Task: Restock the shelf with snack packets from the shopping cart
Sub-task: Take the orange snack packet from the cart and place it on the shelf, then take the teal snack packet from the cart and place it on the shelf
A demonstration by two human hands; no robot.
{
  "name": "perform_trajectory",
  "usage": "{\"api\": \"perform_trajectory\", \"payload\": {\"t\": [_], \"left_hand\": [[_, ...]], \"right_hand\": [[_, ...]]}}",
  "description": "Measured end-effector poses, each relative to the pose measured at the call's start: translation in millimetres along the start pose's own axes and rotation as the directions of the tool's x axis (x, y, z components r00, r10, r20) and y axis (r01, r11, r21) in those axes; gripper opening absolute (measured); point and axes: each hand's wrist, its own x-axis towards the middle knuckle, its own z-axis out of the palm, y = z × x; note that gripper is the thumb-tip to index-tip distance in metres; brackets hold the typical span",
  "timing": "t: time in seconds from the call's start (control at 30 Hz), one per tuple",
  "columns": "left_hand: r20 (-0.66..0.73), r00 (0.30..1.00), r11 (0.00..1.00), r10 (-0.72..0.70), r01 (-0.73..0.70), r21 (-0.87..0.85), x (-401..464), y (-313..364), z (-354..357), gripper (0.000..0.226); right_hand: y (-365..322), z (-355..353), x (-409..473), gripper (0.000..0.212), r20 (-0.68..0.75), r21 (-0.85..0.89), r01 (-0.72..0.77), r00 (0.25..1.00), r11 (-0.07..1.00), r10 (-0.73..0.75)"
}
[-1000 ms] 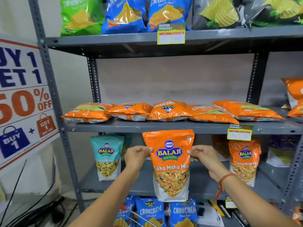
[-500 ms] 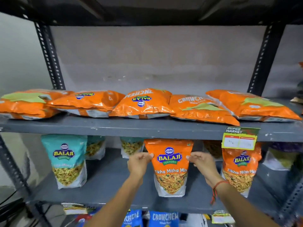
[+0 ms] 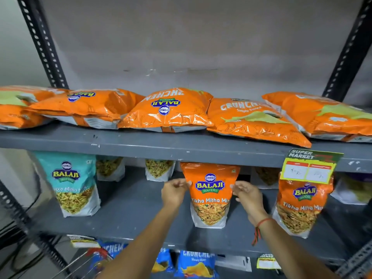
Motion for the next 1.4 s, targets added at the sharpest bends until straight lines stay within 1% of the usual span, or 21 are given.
{"api": "perform_trajectory", "payload": {"t": [0.03, 0.1, 0.17, 0.27, 0.37, 0.43, 0.5, 0.57, 0.67, 0.73, 0.8, 0.83, 0.9, 1.0, 1.07, 1.1, 1.17, 1.23, 1.3, 1.37, 1.4], "left_hand": [[0.003, 1.0, 1.0, -0.003, 0.003, -0.007, -2, 0, -3, 0.009], [-0.023, 1.0, 1.0, -0.006, 0.005, -0.024, -10, 0, -14, 0.008], [-0.05, 0.999, 0.999, -0.017, 0.015, -0.045, -20, -4, -33, 0.02], [-0.088, 0.996, 0.997, 0.007, -0.013, -0.075, -40, -16, -82, 0.016], [-0.195, 0.98, 0.995, -0.031, 0.011, -0.1, -67, -32, -150, 0.028], [-0.281, 0.959, 0.992, -0.038, 0.002, -0.127, -99, -34, -199, 0.027], [-0.361, 0.931, 0.987, -0.061, 0.003, -0.161, -130, -40, -249, 0.018], [-0.442, 0.895, 0.988, -0.065, -0.006, -0.157, -157, -55, -301, 0.006], [-0.602, 0.788, 0.989, -0.13, 0.06, -0.134, -196, -85, -371, 0.016], [-0.677, 0.711, 0.982, -0.19, 0.131, -0.137, -223, -111, -405, 0.018], [-0.727, 0.642, 0.957, -0.245, 0.28, -0.076, -251, -145, -426, 0.019], [-0.745, 0.605, 0.923, -0.282, 0.382, -0.039, -265, -166, -434, 0.021], [-0.765, 0.513, 0.834, -0.389, 0.548, -0.056, -291, -210, -445, 0.022], [-0.75, 0.403, 0.701, -0.524, 0.704, -0.112, -321, -267, -447, 0.023], [-0.712, 0.369, 0.623, -0.597, 0.773, -0.122, -332, -295, -441, 0.029], [-0.696, 0.359, 0.595, -0.622, 0.794, -0.123, -334, -303, -437, 0.034], [-0.656, 0.347, 0.567, -0.67, 0.81, -0.15, -333, -324, -430, 0.044], [-0.616, 0.366, 0.587, -0.698, 0.785, -0.199, -324, -337, -423, 0.05], [-0.593, 0.386, 0.609, -0.706, 0.759, -0.231, -312, -350, -420, 0.052], [-0.59, 0.379, 0.604, -0.713, 0.759, -0.242, -296, -357, -419, 0.049], [-0.597, 0.373, 0.599, -0.71, 0.766, -0.234, -288, -360, -418, 0.041]], "right_hand": [[2, 3, 0, 0.006, -0.022, 0.005, 0.011, 1.0, 1.0, -0.011], [4, 10, -6, 0.031, -0.098, 0.039, 0.031, 0.995, 0.999, -0.027], [-4, 22, -23, 0.049, -0.208, 0.047, 0.087, 0.975, 0.995, -0.075], [-16, 50, -53, 0.052, -0.278, -0.016, 0.241, 0.931, 0.97, -0.236], [-29, 92, -93, 0.052, -0.206, -0.076, 0.373, 0.901, 0.925, -0.381], [-37, 128, -128, 0.05, -0.083, -0.038, 0.423, 0.902, 0.905, -0.425], [-39, 166, -165, 0.048, 0.067, 0.003, 0.434, 0.899, 0.901, -0.433], [-35, 202, -201, 0.048, 0.214, 0.054, 0.398, 0.891, 0.916, -0.4], [-15, 251, -255, 0.042, 0.439, 0.099, 0.325, 0.834, 0.941, -0.334], [16, 280, -289, 0.039, 0.586, 0.072, 0.269, 0.768, 0.961, -0.258], [53, 303, -316, 0.04, 0.729, -0.021, 0.222, 0.671, 0.975, -0.137], [71, 313, -324, 0.039, 0.782, -0.085, 0.211, 0.62, 0.974, -0.066], [104, 333, -329, 0.033, 0.844, -0.197, 0.208, 0.533, 0.958, 0.058], [146, 365, -320, 0.028, 0.869, -0.34, 0.279, 0.458, 0.898, 0.187], [175, 389, -310, 0.03, 0.882, -0.417, 0.351, 0.381, 0.838, 0.279], [191, 400, -306, 0.033, 0.887, -0.444, 0.398, 0.322, 0.802, 0.331], [242, 419, -293, 0.043, 0.879, -0.471, 0.471, 0.185, 0.746, 0.439], [278, 433, -290, 0.062, 0.88, -0.443, 0.508, 0.092, 0.738, 0.465], [263, 442, -302, 0.072, 0.885, -0.426, 0.516, 0.068, 0.743, 0.46], [255, 450, -307, 0.062, 0.873, -0.444, 0.502, 0.056, 0.742, 0.485], [253, 453, -309, 0.053, 0.868, -0.441, 0.512, 0.036, 0.737, 0.495]]}}
